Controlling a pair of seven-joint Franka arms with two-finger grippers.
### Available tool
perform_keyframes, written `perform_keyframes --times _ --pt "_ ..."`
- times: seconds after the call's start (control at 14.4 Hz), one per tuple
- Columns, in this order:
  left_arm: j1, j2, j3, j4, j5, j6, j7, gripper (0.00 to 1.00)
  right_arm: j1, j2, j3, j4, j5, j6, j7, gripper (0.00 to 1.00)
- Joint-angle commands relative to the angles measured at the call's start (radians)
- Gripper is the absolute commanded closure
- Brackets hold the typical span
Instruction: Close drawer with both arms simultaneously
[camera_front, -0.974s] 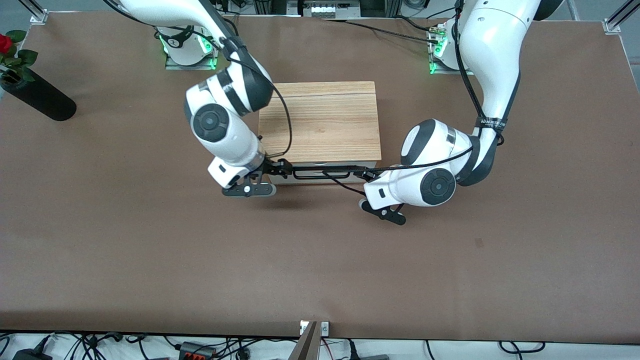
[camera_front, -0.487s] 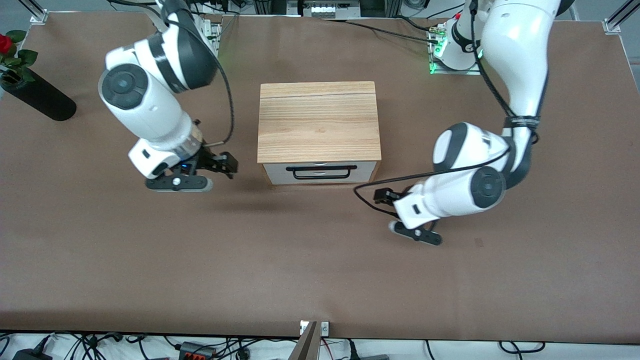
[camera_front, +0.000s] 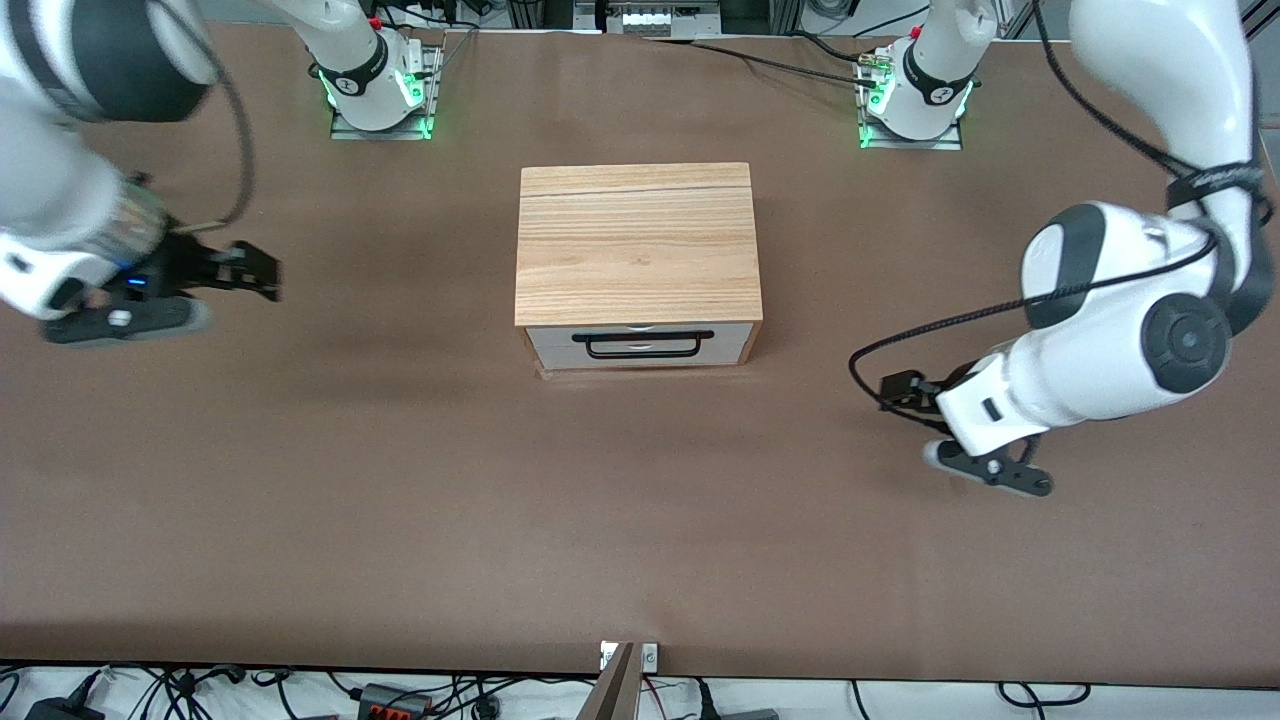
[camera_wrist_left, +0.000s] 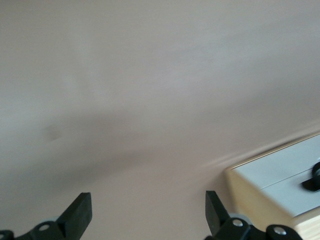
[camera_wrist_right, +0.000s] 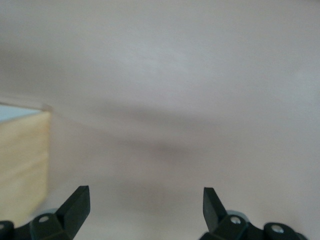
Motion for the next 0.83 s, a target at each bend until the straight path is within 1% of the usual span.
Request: perform_keyframes --times 0.0,0.07,0.14,0.21,0.35,0.42,0.49,0.56,0.63,0.7,0.77 --pt "0.105 -0.069 -0.004 -0.011 0.018 -0.037 0.133 0.0 -0.145 -0.092 0.092 -0.076 0.002 -0.009 -0.058 0.0" --pt "0.139 -0.086 -0.003 -0.011 -0.016 -0.046 0.202 0.0 -0.203 -0.127 0.141 -0.099 0.002 -0.01 -0.053 0.0" --pt "0.171 -0.114 -0.003 -0.011 -0.044 -0.072 0.259 0.0 -0.243 -0.16 0.17 -0.137 0.002 -0.009 -0.035 0.0" --pt "0.194 -0.147 -0.003 -0.011 -0.045 -0.098 0.284 0.0 -0.25 -0.183 0.172 -0.176 0.006 -0.001 -0.023 0.0" --pt "0.199 -0.198 0.012 -0.011 -0.035 -0.169 0.287 0.0 -0.25 -0.186 0.171 -0.178 0.01 0.004 -0.02 0.0" --pt "0.202 -0.206 0.014 -0.011 -0.035 -0.212 0.286 0.0 -0.25 -0.185 0.169 -0.175 0.008 0.005 -0.02 0.0" --pt "0.21 -0.206 0.019 -0.004 -0.032 -0.265 0.287 0.0 -0.253 -0.183 0.169 -0.167 0.007 0.005 -0.021 0.0" --pt "0.21 -0.206 0.023 0.022 0.006 -0.307 0.287 0.0 -0.257 -0.168 0.169 -0.141 0.006 0.007 -0.023 0.0" --pt "0.21 -0.209 0.011 0.028 0.06 -0.315 0.28 0.0 -0.261 -0.119 0.168 -0.083 -0.001 -0.007 -0.033 0.0" --pt "0.212 -0.215 0.011 0.03 0.059 -0.318 0.295 0.0 -0.265 -0.093 0.162 -0.037 -0.003 -0.047 -0.04 0.0" --pt "0.213 -0.244 0.01 0.024 0.065 -0.31 0.275 0.0 -0.265 -0.088 0.16 -0.014 -0.001 -0.106 -0.024 0.0"
